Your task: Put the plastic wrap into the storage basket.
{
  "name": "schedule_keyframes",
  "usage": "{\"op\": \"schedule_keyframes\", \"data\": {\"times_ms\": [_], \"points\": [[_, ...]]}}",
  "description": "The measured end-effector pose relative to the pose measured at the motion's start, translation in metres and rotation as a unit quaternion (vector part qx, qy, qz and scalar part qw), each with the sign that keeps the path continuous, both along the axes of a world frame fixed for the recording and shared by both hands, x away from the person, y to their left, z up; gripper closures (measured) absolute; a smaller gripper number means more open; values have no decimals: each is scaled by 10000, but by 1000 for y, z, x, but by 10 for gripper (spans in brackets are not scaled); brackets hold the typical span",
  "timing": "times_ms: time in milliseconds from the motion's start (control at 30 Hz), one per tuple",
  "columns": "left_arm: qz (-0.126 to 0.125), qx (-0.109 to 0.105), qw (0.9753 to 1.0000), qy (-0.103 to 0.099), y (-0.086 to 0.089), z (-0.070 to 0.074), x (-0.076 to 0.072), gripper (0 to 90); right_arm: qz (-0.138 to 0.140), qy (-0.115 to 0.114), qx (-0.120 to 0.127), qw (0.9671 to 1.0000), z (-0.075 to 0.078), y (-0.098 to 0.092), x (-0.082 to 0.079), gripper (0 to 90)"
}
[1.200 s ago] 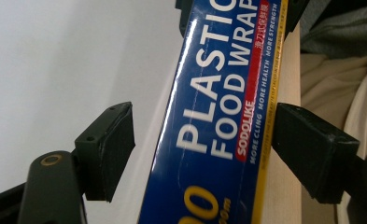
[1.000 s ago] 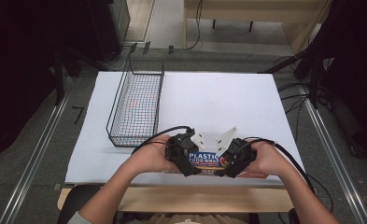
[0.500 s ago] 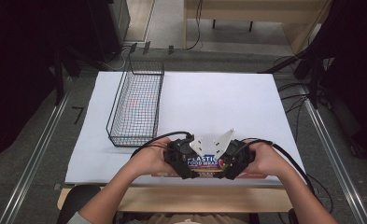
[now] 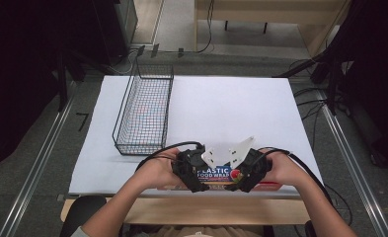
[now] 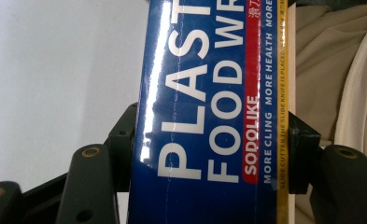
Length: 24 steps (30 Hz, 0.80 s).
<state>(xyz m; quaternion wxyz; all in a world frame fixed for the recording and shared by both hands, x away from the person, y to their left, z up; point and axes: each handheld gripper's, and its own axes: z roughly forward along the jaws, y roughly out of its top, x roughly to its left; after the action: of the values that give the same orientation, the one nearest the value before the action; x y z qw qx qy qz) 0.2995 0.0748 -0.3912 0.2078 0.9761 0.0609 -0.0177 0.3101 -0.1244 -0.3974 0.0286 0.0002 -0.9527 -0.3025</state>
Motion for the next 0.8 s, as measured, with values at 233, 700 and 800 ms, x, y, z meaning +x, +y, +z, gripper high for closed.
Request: {"op": "schedule_keyframes", "data": {"times_ms": [233,700,800], "points": [[23,67,10000,53,6,0,3,392,-232,-37,174,9996,4,-16,3,289],[519,81,9986,78,26,5,15,392,-788,-297,534,9950,18,-46,5,213],[595,92,9982,72,30,7,17,392,-935,-389,574,9932,18,-51,7,206]]}}
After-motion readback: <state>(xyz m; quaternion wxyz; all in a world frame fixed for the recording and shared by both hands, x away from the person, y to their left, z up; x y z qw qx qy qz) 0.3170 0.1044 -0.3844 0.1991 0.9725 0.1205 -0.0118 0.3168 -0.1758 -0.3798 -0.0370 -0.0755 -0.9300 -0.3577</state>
